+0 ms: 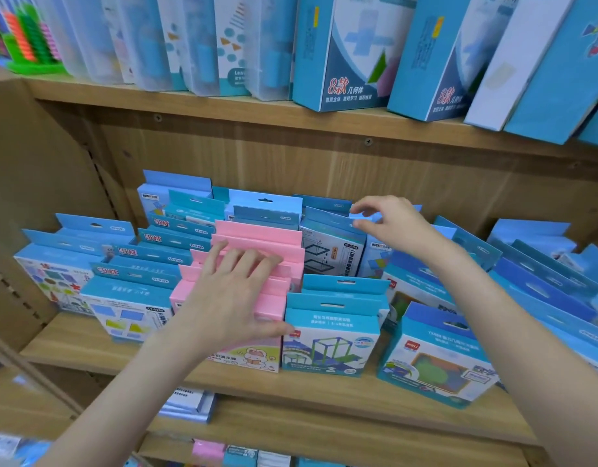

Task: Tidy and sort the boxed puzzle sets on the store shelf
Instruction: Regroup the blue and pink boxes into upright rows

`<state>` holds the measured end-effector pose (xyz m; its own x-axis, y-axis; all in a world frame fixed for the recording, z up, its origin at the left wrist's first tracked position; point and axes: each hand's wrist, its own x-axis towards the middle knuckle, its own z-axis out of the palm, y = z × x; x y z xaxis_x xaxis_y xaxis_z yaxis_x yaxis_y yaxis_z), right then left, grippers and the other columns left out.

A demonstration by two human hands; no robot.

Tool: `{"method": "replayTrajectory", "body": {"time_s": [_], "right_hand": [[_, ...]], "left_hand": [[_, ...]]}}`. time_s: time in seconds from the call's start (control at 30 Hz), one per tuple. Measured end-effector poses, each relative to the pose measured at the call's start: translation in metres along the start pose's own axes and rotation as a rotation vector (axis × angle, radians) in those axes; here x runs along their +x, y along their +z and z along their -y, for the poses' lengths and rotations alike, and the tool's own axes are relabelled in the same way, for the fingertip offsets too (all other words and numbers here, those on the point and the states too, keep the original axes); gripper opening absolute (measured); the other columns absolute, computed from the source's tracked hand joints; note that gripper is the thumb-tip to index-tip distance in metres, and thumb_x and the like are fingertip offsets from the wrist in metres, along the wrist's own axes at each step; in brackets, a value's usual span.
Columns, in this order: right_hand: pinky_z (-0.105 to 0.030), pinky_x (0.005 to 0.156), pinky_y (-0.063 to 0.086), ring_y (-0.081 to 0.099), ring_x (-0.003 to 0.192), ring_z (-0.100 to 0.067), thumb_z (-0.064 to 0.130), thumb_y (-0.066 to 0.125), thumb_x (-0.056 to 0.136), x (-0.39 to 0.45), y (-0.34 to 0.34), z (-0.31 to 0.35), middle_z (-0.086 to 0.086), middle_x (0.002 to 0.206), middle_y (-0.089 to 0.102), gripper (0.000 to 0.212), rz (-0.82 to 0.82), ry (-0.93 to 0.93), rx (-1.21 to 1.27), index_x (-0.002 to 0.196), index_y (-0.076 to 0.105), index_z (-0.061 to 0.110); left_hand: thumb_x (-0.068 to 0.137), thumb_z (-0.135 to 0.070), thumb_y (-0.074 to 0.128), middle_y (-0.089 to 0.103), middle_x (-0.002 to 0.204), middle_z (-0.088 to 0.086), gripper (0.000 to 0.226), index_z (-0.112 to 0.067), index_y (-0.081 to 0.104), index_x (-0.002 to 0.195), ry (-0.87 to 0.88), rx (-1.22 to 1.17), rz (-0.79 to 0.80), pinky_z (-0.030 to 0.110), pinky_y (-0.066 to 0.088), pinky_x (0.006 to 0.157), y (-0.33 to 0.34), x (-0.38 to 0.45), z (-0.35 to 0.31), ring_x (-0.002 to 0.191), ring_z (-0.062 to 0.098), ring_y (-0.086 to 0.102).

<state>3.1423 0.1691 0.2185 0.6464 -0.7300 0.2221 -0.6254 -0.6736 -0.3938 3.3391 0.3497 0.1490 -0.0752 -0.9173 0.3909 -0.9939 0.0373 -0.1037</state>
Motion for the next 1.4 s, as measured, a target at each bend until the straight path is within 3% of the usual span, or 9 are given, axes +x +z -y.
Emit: {"method": "replayTrajectory", "body": {"time_s": [0.07, 0.17, 0.3, 0.5, 0.67, 0.97, 1.17, 1.3, 1.4], "right_hand": [[-0.031, 0.096, 0.036, 0.048, 0.116, -0.022, 0.021, 0.056, 0.09, 0.014, 0.012, -0.001, -0.005, 0.124, 0.057, 0.034, 0.092, 0.028, -0.08, 0.122, 0.053, 0.012], [-0.04, 0.097, 0.031, 0.042, 0.122, -0.026, 0.019, 0.053, 0.092, 0.026, 0.029, 0.001, -0.008, 0.129, 0.054, 0.039, 0.135, 0.076, -0.242, 0.129, 0.045, 0.013], [-0.039, 0.093, 0.029, 0.047, 0.116, -0.029, 0.008, 0.048, 0.092, 0.031, 0.035, 0.001, -0.01, 0.12, 0.061, 0.029, 0.026, 0.086, -0.292, 0.12, 0.056, 0.012], [-0.039, 0.091, 0.044, 0.056, 0.105, -0.031, 0.004, 0.049, 0.091, 0.026, 0.018, 0.005, -0.014, 0.107, 0.066, 0.024, -0.181, 0.084, -0.065, 0.108, 0.064, 0.007], [-0.036, 0.087, 0.045, 0.056, 0.102, -0.029, 0.006, 0.048, 0.091, 0.015, -0.007, 0.013, -0.011, 0.105, 0.066, 0.02, -0.292, 0.054, -0.034, 0.104, 0.063, 0.009], [-0.018, 0.07, 0.025, 0.053, 0.093, -0.027, 0.005, 0.048, 0.09, -0.029, -0.037, 0.021, -0.01, 0.098, 0.064, 0.019, -0.595, -0.051, -0.02, 0.104, 0.061, 0.007], [-0.017, 0.076, 0.03, 0.055, 0.09, -0.03, 0.005, 0.049, 0.088, -0.044, -0.045, 0.029, -0.013, 0.093, 0.059, 0.019, -0.735, -0.119, 0.061, 0.104, 0.06, 0.003], [-0.015, 0.073, 0.029, 0.049, 0.083, -0.023, 0.002, 0.049, 0.087, -0.045, -0.032, 0.049, 0.019, 0.082, 0.044, 0.018, -0.804, -0.26, 0.03, 0.101, 0.06, -0.001], [-0.016, 0.075, 0.031, 0.047, 0.085, -0.022, 0.001, 0.049, 0.088, -0.039, -0.028, 0.072, 0.009, 0.087, 0.052, 0.016, -0.889, -0.358, 0.001, 0.1, 0.06, -0.002]], "left_hand": [[0.067, -0.088, 0.017, 0.059, 0.107, 0.0, 0.093, -0.019, 0.051, 0.119, -0.006, -0.014, 0.005, 0.046, 0.017, 0.102, -0.002, -0.001, -0.001, 0.102, 0.026, 0.055], [0.066, -0.088, 0.015, 0.059, 0.107, -0.002, 0.093, -0.02, 0.05, 0.119, -0.01, -0.022, 0.008, 0.047, 0.021, 0.101, -0.003, -0.002, -0.001, 0.1, 0.024, 0.055], [0.066, -0.088, 0.019, 0.058, 0.107, -0.002, 0.092, -0.02, 0.049, 0.12, -0.002, -0.016, 0.01, 0.046, 0.019, 0.102, -0.003, -0.002, -0.001, 0.101, 0.024, 0.054], [0.064, -0.086, 0.027, 0.058, 0.106, -0.002, 0.089, -0.02, 0.049, 0.119, 0.004, -0.011, -0.023, 0.049, 0.029, 0.103, -0.001, -0.003, -0.001, 0.101, 0.023, 0.054], [0.063, -0.085, 0.03, 0.059, 0.104, -0.002, 0.086, -0.021, 0.047, 0.118, 0.017, -0.017, -0.046, 0.044, 0.02, 0.1, 0.0, -0.002, 0.0, 0.098, 0.024, 0.056], [0.067, -0.086, 0.026, 0.056, 0.115, 0.0, 0.088, -0.02, 0.045, 0.124, 0.014, -0.056, -0.028, 0.041, 0.014, 0.103, 0.002, -0.004, -0.001, 0.11, 0.02, 0.041], [0.079, -0.067, 0.044, 0.04, 0.133, 0.002, 0.072, -0.016, 0.041, 0.129, 0.053, -0.27, -0.262, 0.044, 0.01, 0.113, -0.005, -0.018, -0.001, 0.127, 0.02, 0.035], [0.09, -0.054, 0.037, 0.045, 0.131, 0.004, 0.054, -0.013, 0.047, 0.122, -0.027, -0.287, -0.365, 0.048, 0.017, 0.11, -0.004, -0.036, 0.005, 0.124, 0.02, 0.039], [0.094, -0.039, 0.035, 0.049, 0.126, 0.006, 0.042, -0.009, 0.05, 0.119, -0.112, -0.278, -0.453, 0.046, 0.021, 0.109, -0.004, -0.052, 0.027, 0.119, 0.022, 0.044]]}}
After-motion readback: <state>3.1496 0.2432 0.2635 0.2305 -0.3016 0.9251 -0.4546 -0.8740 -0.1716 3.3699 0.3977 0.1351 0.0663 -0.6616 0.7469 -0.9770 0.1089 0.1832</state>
